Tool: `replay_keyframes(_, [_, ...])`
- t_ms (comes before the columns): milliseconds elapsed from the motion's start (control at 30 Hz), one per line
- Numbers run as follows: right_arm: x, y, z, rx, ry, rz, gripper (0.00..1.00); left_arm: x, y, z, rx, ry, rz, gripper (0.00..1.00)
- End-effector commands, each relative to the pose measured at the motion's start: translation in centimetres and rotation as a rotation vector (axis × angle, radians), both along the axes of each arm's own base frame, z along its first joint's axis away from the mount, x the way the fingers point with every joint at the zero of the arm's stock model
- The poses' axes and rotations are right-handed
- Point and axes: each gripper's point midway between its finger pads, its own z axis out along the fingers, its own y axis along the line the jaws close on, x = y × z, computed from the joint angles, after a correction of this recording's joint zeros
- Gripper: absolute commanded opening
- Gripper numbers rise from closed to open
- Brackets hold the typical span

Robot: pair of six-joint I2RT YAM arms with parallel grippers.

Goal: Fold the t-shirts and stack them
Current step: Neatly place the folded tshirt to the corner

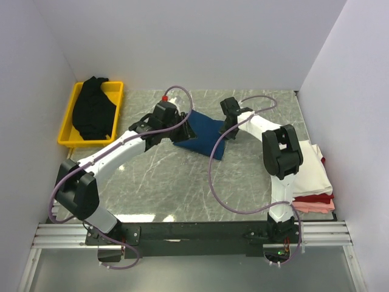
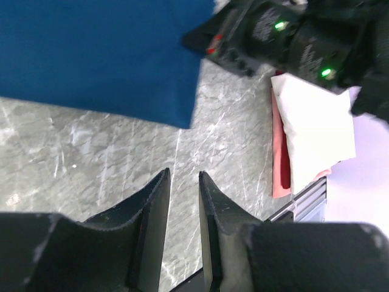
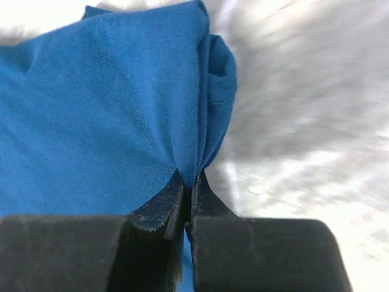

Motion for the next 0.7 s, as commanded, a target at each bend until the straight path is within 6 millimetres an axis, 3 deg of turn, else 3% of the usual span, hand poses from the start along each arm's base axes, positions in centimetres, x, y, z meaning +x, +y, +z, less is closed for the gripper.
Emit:
replay_keyframes(0, [0.0, -5.1, 2.3, -0.194, 0.024, -0.142, 0.0, -0.2, 0.7, 2.2, -0.017, -0.069, -0.007, 0.31])
replay_keyframes(200, [1.1, -8.9, 3.6, -0.263, 0.078, -0.241, 0.0, -0.4, 1.0, 2.5, -0.024, -0.069, -0.016, 0.31])
replay_keyframes(367, [1.9, -12.8, 5.7, -0.284, 0.112, -0.364, 0.0, -0.3, 1.4, 3.1, -0.027, -0.078, -0.016, 0.31])
replay_keyframes(667, [0.0, -21.4, 8.9, -0.236, 0.132, -0.641, 0.0, -0.4, 1.2, 3.9, -0.043, -0.084, -0.028, 0.31])
